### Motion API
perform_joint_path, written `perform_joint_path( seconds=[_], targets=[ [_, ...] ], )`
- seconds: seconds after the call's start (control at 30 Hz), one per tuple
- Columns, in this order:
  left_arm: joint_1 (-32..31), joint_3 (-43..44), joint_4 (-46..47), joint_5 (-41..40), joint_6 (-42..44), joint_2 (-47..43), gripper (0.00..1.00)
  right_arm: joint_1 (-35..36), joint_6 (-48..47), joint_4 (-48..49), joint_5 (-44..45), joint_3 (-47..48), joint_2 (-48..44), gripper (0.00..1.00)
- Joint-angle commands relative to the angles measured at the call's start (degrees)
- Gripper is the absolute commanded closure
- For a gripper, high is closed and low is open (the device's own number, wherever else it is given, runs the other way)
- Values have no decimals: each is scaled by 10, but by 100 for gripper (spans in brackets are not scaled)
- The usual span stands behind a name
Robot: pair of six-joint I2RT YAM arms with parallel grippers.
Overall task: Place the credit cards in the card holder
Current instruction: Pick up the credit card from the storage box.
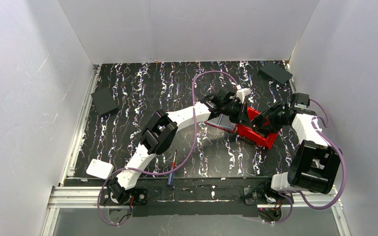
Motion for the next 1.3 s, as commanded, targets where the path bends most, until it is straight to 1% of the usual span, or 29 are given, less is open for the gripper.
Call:
perform_joint_path(
  seconds=[0.0,0.07,0.27,0.33,0.37,0.4,0.43,0.5,0.53,0.57,0.67,0.83,0.87,0.97,1.03,1.17,1.27],
  targets=[
    [1,3,19,22,-2,-35,100,-6,0,12,5,-3,-1,43],
    [1,4,19,22,-1,-36,100,-7,-5,9,7,0,2,43],
    [2,8,7,20,1,-29,100,-23,-8,-7,26,8,-15,60],
    [4,11,-10,21,-5,-26,90,-27,-17,-19,31,13,-19,67],
    [5,11,-11,23,-8,-25,84,-30,-19,-23,30,14,-20,71],
    [6,11,-12,24,-10,-25,75,-32,-23,-28,29,15,-20,74],
    [7,12,-13,24,-11,-26,68,-34,-24,-33,29,16,-20,77],
    [9,16,-21,24,-12,-28,57,-36,-27,-41,27,17,-22,78],
    [10,18,-25,24,-12,-29,53,-36,-27,-42,27,18,-23,79],
    [11,20,-27,25,-11,-32,51,-37,-28,-44,27,18,-26,79],
    [11,24,-32,23,-9,-36,47,-37,-30,-46,19,19,-29,79],
    [11,24,-26,29,-6,-40,46,-38,-31,-45,-3,23,-29,73],
    [11,23,-23,31,-4,-40,46,-38,-26,-44,-14,23,-27,74],
    [11,7,-1,43,-10,-43,49,-40,1,-36,-45,22,-19,78],
    [11,0,32,54,-22,-43,51,-41,17,-28,-61,23,-14,78],
    [10,13,33,67,-30,-32,61,-42,37,-24,-68,24,-13,78],
    [9,14,34,60,-27,-30,78,-42,46,-21,-79,21,-9,78]
  ],
)
